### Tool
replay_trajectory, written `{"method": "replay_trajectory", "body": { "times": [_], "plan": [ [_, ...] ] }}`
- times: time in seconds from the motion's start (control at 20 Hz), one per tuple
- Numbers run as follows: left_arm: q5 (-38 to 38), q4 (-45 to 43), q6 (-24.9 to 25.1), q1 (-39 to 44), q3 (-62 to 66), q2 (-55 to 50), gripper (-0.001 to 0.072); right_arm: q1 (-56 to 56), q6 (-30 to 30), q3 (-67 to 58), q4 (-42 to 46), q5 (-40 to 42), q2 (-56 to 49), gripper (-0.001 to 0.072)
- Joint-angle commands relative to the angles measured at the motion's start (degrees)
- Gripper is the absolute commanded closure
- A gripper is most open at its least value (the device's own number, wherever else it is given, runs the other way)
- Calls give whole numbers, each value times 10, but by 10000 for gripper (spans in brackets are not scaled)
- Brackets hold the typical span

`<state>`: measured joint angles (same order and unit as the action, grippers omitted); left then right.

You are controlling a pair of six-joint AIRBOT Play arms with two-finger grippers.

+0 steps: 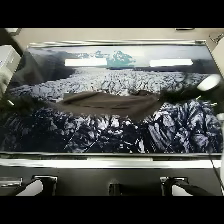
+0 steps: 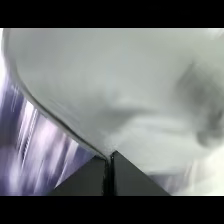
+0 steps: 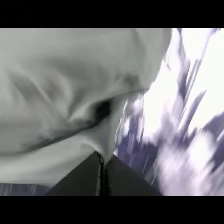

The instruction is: Fold the clothes and pants, and hang the long-sleeved shirts on hangers.

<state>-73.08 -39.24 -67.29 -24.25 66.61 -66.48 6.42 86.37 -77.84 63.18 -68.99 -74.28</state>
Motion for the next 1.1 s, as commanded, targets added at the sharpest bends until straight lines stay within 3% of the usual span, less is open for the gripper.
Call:
{"method": "replay_trajectory", "body": {
  "times": [0.0, 0.2, 0.5, 0.7, 0.85, 1.05],
  "plan": [
    [130, 83, -2, 1, 230, 92, 684, -1, -3, -233, 138, 88, 116, 670],
    [182, 83, -2, 1, 412, 165, 684, -1, 1, -356, 173, 175, 252, 669],
    [276, 84, -24, 0, 428, 249, 684, -1, 4, -356, 173, 232, 337, 669],
    [259, 83, -35, 0, 426, 240, 685, -1, -3, -356, 182, 276, 328, 669],
    [185, 76, -35, 0, 391, 210, 685, -1, -3, -356, 222, 219, 287, 669],
    [118, 75, -37, 1, 263, 141, 685, -1, -2, -355, 224, 47, 132, 669]
  ]
}}
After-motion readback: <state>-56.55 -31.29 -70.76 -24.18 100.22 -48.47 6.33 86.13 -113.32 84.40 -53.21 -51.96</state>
